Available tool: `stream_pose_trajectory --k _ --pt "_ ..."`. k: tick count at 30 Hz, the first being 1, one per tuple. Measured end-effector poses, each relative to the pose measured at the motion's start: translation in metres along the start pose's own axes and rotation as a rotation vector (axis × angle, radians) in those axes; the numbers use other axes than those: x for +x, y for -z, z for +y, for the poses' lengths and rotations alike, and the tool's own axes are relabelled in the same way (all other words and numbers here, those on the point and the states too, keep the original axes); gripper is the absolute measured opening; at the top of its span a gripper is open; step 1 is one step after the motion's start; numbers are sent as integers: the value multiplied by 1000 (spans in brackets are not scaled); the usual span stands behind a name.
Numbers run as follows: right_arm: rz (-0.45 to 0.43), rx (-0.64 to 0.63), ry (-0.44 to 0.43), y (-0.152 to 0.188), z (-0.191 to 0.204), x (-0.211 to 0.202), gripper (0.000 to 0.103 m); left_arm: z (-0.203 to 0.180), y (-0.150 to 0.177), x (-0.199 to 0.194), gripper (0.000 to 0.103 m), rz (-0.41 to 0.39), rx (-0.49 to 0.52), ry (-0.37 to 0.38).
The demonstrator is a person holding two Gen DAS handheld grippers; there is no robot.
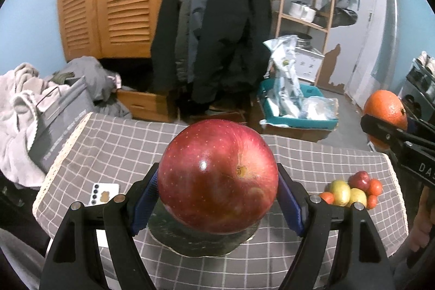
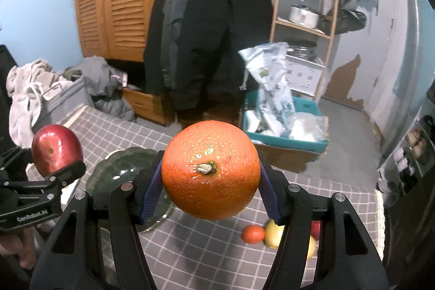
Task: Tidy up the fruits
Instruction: 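Carry the red apple with the left gripper while the right gripper carries the orange toward the green bowl, then lower the apple into the bowl and open the left gripper while the right gripper releases the orange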
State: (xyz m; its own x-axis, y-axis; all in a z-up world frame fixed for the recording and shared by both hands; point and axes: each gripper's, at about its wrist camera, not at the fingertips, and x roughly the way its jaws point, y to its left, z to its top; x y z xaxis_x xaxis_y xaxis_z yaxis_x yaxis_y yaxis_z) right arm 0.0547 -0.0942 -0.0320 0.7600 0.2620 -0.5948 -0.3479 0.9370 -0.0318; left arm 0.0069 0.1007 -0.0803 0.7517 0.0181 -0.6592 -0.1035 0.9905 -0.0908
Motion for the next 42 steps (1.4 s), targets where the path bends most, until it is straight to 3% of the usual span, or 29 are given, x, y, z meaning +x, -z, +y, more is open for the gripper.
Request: stream_pose_trajectory --k 13,21,42 --pt "67 -45 -66 -4 43 38 63 26 11 24 80 58 -11 -68" --pt "151 -32 -121 1 57 76 63 42 23 58 80 163 -37 -71" --pt "454 -50 -198 55 74 193 63 65 60 146 80 396 -105 -131"
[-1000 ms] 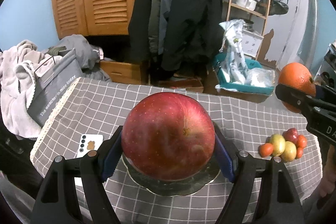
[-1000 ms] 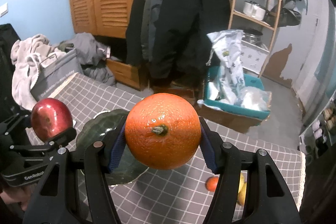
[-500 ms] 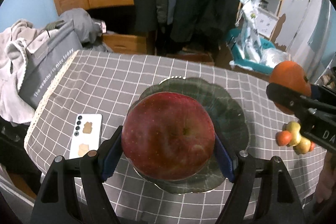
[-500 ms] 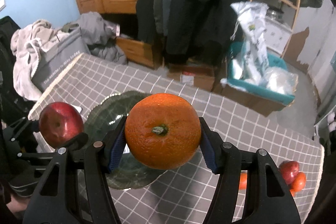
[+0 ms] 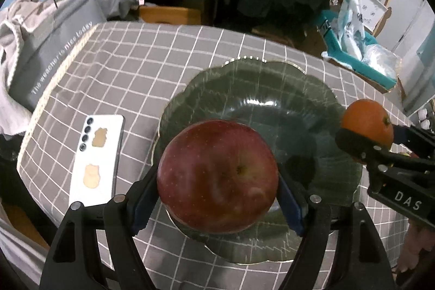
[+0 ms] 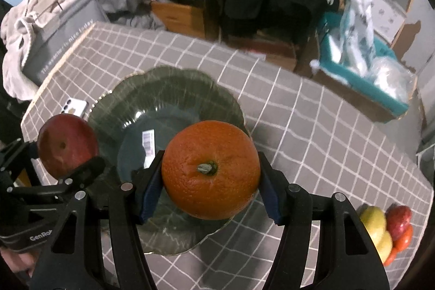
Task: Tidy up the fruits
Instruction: 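Lower the apple into the bowl and open the left gripper while the right gripper releases the orange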
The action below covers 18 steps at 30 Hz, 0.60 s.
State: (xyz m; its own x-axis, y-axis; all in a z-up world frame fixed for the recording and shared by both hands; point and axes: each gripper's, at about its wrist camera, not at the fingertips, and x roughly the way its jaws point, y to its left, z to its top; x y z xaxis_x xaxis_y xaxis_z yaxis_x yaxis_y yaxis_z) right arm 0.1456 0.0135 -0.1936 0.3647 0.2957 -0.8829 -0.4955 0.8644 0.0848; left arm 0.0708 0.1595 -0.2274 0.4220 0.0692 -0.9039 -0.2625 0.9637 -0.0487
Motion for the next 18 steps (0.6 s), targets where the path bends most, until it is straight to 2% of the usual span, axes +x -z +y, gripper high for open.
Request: stream_pose_trajectory --k 18 --pt "64 -3 -30 3 2 26 64 -12 14 47 80 187 8 13"
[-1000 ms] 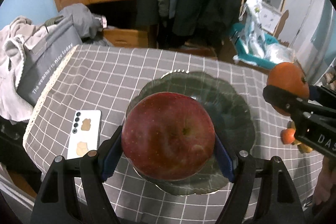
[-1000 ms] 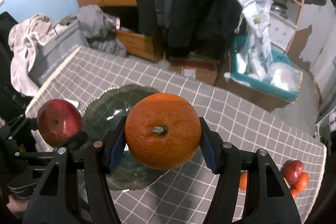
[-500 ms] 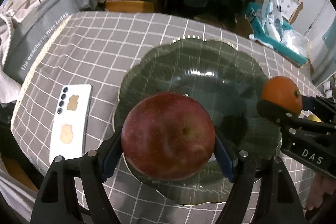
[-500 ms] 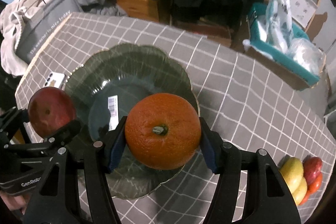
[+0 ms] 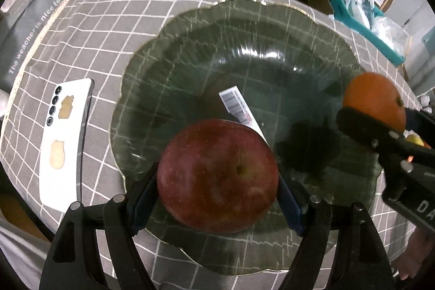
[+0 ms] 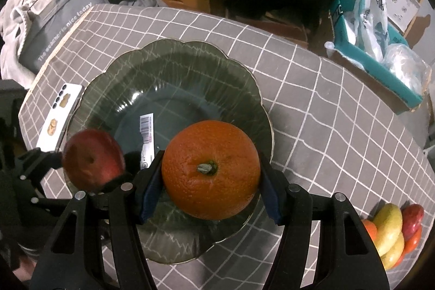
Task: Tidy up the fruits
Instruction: 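Lower the apple into the bowl and open the left gripper while the right gripper releases the orange, then lift both tools away from the bowl back toward the remaining fruit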
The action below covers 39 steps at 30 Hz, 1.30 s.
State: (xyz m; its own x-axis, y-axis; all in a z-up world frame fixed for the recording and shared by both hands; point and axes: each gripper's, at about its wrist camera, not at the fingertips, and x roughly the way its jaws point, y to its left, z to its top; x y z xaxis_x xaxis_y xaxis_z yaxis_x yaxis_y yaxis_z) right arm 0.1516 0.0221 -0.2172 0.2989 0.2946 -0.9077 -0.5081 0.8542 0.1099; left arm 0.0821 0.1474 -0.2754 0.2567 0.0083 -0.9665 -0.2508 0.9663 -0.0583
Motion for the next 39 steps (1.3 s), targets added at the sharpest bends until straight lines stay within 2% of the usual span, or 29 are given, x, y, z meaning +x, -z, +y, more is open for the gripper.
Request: stream_pose_trajectory --k 10,17,18,21,22,23,30,34,39 --pt "10 20 -22 0 -2 5 64 -8 1 7 80 26 10 -26" --pt "18 9 -15 0 1 9 65 -9 -1 10 81 50 -5 -8" --pt "16 12 -18 0 1 9 65 -7 -2 8 82 46 -6 -1" --pt "-1 32 -30 -1 -3 5 67 -5 -4 -8 100 -20 -15 25" --pt "-10 42 -56 -2 -5 2 70 -4 -5 -13 103 -37 -18 29" --pt "-19 49 -67 -3 -6 0 76 -2 -7 -16 103 -48 -18 30" --pt "-83 79 -70 -8 -12 -21 76 -6 -4 -18 103 -40 10 -2" --pt "-123 85 -46 -8 -13 -35 77 -11 1 -33 103 -80 34 -24" --pt "-180 79 13 -6 -17 -60 76 -16 2 -55 102 -148 39 -16"
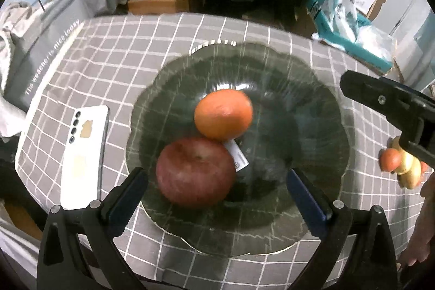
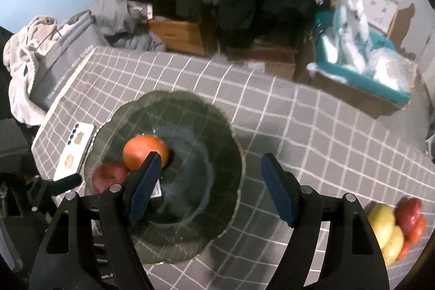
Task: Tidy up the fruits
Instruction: 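Lift both tools away from the bowl back toward the remaining fruit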
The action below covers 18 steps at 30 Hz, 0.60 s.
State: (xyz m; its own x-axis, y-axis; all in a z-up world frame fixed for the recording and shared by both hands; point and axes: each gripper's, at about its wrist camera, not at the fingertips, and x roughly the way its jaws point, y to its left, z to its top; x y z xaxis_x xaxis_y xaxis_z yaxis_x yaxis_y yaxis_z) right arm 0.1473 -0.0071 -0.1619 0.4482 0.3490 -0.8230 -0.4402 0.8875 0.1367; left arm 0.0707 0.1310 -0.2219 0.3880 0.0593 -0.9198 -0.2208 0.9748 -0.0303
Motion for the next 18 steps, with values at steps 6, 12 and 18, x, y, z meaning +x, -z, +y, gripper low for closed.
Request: stream_pose_trajectory --k 6,12,18 --pt "-63 29 48 2 -15 -32 76 -7 -2 -28 102 -67 3 29" --pt "-113 70 82 8 -34 -64 77 -22 -3 -52 102 -127 29 59" --pt "-152 98 119 15 -52 -92 77 -40 -3 -71 102 -174 69 83"
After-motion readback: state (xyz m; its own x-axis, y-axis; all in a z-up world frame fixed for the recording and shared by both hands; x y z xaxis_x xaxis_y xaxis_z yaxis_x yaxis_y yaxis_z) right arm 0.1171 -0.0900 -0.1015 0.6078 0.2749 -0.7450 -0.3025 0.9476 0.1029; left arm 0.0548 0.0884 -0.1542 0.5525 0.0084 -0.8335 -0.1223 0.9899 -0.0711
